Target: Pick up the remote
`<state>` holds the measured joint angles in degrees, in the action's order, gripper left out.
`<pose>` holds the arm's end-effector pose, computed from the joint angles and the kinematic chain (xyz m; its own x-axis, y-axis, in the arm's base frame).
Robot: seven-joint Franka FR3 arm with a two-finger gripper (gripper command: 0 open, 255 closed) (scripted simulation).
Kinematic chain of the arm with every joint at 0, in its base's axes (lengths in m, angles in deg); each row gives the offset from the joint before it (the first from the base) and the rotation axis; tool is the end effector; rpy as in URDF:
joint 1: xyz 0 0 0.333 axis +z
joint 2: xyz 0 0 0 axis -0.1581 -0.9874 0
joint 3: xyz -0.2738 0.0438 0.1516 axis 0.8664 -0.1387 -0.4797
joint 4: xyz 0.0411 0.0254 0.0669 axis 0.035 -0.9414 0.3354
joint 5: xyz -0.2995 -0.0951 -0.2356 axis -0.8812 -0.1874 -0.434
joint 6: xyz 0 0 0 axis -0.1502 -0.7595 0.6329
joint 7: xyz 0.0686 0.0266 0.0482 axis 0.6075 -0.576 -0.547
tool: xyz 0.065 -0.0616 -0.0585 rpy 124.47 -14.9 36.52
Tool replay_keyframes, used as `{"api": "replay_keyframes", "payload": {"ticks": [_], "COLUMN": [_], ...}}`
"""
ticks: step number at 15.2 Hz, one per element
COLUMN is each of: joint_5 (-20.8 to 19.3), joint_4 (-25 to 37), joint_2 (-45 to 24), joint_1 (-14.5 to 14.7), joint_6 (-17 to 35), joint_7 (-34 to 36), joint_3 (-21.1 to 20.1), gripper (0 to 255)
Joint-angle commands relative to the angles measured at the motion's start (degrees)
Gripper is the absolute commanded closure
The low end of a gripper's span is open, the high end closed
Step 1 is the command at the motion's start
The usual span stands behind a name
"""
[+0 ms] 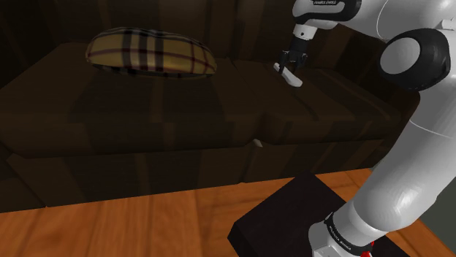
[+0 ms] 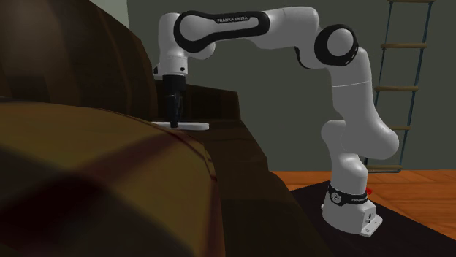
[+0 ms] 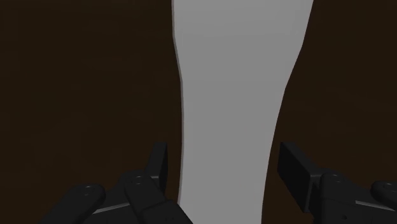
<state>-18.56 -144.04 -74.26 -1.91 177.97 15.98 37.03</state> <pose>0.5777 -0.2515 0.5415 0.9465 -0.3226 0.0093 -0.3225 -0.9465 -0.0154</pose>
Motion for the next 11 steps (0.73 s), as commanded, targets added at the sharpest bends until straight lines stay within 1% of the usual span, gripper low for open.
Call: {"api": "replay_keyframes", "payload": {"ticks": [1,9,11], "joint_5": [0.04,0.38,0.39], "joint_4": [1.75,9.89,10.05], "joint_2": [-0.18,-1.57,-1.61], "joint_1": [-0.09,-0.56,-0.57], "joint_6": [-1.57,-8.36,-8.49], "joint_7": [0.00,0.00,0.00], "joint_3": [0.03,0.15,0.15], "gripper": [255,255,255]}}
